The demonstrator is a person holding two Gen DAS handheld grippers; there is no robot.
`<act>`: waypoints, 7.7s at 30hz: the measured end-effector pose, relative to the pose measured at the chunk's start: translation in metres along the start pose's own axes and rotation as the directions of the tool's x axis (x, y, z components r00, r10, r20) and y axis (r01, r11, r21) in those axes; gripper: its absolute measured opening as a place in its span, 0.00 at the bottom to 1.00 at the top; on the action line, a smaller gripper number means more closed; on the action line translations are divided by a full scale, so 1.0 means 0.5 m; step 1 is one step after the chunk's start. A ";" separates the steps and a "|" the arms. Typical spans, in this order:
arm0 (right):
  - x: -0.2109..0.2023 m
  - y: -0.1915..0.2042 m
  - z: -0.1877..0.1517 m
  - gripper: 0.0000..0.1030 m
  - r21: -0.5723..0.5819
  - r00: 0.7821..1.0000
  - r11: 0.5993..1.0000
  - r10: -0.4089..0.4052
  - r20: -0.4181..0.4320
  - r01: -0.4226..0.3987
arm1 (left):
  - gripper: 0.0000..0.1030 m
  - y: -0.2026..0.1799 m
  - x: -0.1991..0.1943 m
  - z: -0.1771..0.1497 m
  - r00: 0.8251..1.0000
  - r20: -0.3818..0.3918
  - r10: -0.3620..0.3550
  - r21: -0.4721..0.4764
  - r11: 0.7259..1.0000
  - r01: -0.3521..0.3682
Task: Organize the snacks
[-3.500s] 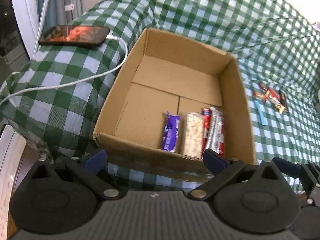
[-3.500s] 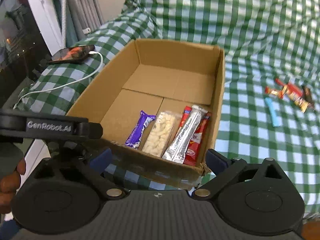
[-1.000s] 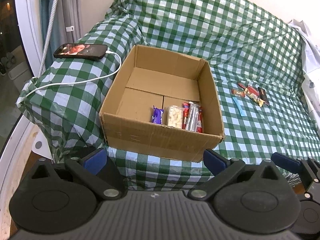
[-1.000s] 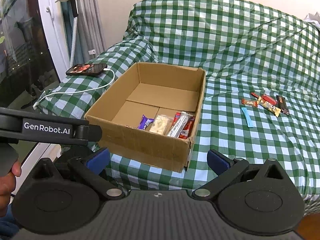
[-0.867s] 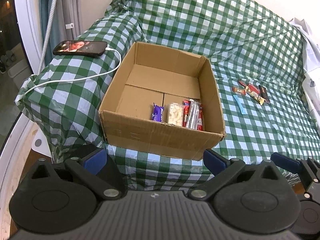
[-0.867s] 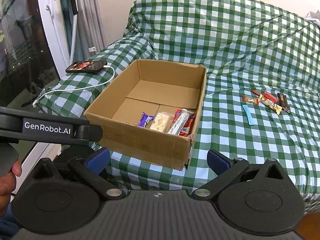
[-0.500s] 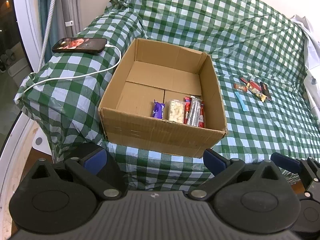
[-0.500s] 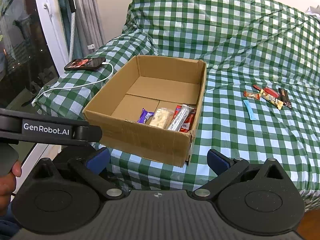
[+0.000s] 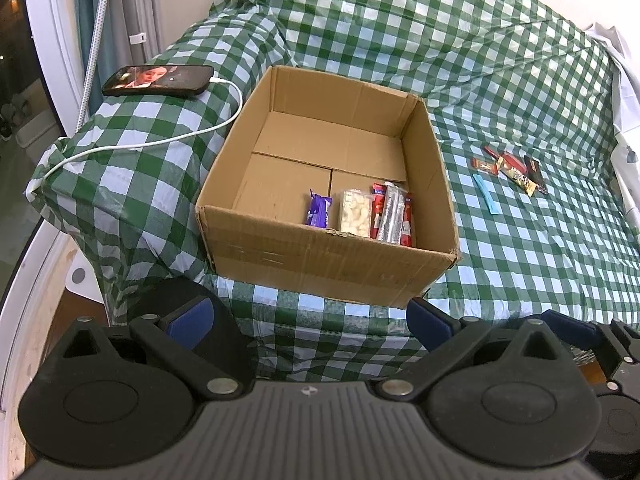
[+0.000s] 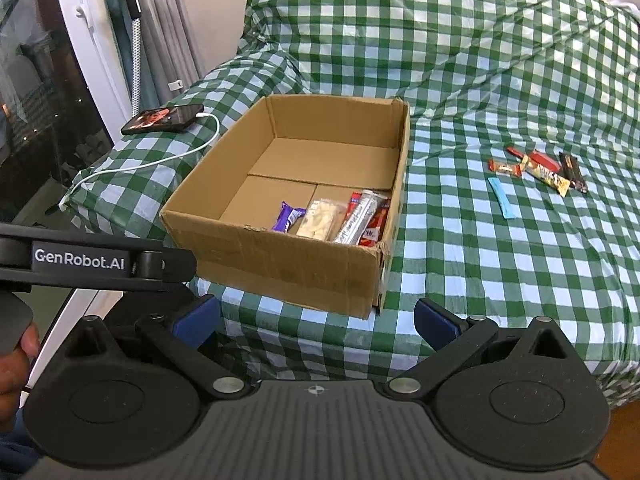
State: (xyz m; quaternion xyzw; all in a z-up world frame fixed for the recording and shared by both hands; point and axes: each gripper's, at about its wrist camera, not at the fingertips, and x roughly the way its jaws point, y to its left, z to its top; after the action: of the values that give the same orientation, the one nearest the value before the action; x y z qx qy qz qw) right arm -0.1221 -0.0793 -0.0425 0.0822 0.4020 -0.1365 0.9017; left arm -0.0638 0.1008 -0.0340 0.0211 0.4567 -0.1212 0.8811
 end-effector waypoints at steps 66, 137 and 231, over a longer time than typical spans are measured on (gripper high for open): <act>0.062 -0.597 0.087 0.99 0.357 0.942 0.891 -0.327 0.078 0.280 | 1.00 -0.528 0.298 0.282 0.988 -0.126 -0.088 0.264 0.957 0.119; 0.039 -0.139 0.089 0.40 0.039 0.997 0.997 0.063 0.045 -0.065 | 0.08 -0.090 0.042 0.131 0.983 0.011 -0.184 0.094 0.979 0.182; 0.421 -0.100 0.275 0.78 0.012 0.996 1.000 -0.012 -0.090 0.013 | 1.00 0.041 0.420 0.334 0.993 -0.112 0.028 -0.063 0.997 -0.035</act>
State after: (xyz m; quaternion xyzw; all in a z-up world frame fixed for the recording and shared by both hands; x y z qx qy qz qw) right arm 0.0933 -0.2003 -0.1107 0.0914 0.4416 -0.1407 0.8814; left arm 0.1905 0.0551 -0.1084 0.0067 0.5085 -0.0910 0.8562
